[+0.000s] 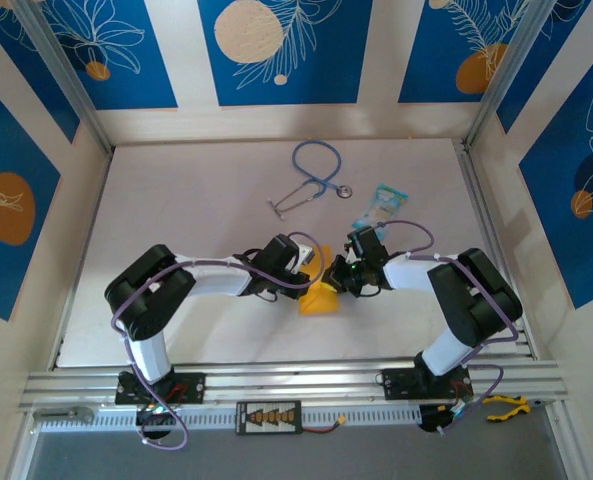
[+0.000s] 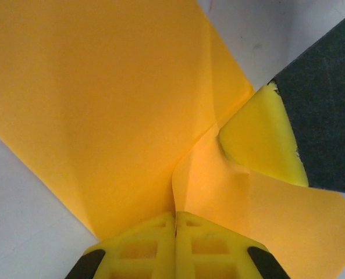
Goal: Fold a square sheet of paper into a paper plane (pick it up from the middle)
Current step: Fold the triangle a second time at the center of the table.
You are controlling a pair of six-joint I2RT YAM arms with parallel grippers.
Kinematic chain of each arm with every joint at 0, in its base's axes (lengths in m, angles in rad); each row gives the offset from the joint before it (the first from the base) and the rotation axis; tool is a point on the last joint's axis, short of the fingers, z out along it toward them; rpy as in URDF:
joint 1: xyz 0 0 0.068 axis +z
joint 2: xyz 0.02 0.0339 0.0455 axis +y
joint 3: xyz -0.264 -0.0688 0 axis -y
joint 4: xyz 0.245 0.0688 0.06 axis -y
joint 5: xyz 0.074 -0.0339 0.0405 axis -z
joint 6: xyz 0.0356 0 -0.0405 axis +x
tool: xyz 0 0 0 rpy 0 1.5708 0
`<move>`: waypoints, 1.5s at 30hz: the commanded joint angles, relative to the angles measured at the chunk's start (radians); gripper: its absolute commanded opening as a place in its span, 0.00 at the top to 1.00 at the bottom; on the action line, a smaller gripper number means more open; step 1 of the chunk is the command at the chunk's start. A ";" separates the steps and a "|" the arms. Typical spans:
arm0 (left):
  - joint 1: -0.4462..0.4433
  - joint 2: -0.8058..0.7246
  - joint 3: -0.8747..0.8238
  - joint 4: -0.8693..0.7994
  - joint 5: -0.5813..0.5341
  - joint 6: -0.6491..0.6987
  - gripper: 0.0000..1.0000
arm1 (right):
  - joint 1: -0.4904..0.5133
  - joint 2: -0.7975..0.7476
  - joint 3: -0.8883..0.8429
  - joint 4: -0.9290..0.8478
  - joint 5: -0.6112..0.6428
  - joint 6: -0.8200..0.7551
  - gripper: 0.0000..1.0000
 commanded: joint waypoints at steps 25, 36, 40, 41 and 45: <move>0.006 0.014 -0.017 -0.089 -0.013 0.023 1.00 | -0.136 -0.073 -0.013 -0.069 0.115 -0.032 0.99; 0.007 0.008 -0.012 -0.090 -0.016 0.023 1.00 | -0.049 -0.146 0.009 -0.038 -0.043 -0.060 0.99; 0.007 0.016 -0.003 -0.093 -0.013 0.025 1.00 | -0.006 -0.098 0.019 -0.008 -0.052 -0.039 0.99; 0.007 0.015 -0.003 -0.092 -0.012 0.026 1.00 | -0.001 -0.086 0.019 0.003 -0.057 -0.037 0.99; 0.007 0.015 -0.004 -0.095 -0.013 0.028 1.00 | 0.003 -0.040 0.026 0.034 -0.090 -0.029 0.99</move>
